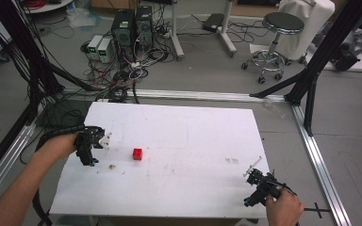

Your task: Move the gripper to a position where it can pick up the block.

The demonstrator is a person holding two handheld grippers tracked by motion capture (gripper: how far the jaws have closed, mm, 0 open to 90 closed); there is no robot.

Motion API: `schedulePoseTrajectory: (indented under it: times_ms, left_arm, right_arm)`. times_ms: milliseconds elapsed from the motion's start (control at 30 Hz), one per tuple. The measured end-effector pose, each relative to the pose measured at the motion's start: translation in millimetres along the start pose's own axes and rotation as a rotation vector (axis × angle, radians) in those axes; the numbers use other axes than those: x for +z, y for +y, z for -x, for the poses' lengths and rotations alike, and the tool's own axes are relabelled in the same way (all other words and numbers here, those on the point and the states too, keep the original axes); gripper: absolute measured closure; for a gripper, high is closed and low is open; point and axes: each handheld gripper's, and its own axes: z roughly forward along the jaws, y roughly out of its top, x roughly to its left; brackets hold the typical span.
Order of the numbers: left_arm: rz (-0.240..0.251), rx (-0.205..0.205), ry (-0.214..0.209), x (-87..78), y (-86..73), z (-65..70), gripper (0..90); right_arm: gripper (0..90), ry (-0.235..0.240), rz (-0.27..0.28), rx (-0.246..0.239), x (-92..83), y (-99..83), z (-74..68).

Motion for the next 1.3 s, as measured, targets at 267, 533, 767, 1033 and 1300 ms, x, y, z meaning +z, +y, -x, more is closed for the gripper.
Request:
schedulePoseTrajectory:
  times_ms: [267, 533, 767, 1033, 1300]
  left_arm:
    - [-0.014, 0.030, -0.013, 1.8, 20.4, -13.8, 21.6]
    - [-0.020, 0.075, -0.025, 8.2, 45.6, -22.5, 21.6]
    - [-0.025, 0.107, -0.036, 17.8, 61.3, -27.0, 21.6]
    - [-0.040, 0.121, -0.069, 34.3, 74.0, -29.9, 21.7]
    - [-0.023, 0.111, -0.087, 43.6, 85.6, -34.9, 21.6]
  right_arm:
    - [10.5, 0.003, 0.005, -0.003, 0.0, 0.0, 0.0]
    - [10.5, 0.007, 0.015, 0.005, -0.5, -1.6, 0.0]
    - [10.5, 0.007, 0.016, -0.001, -1.4, -1.7, 0.2]
    - [10.5, 0.003, 0.006, -0.017, 0.7, 4.2, -2.9]
    - [10.5, 0.004, 0.007, -0.015, 0.8, 4.3, -2.9]
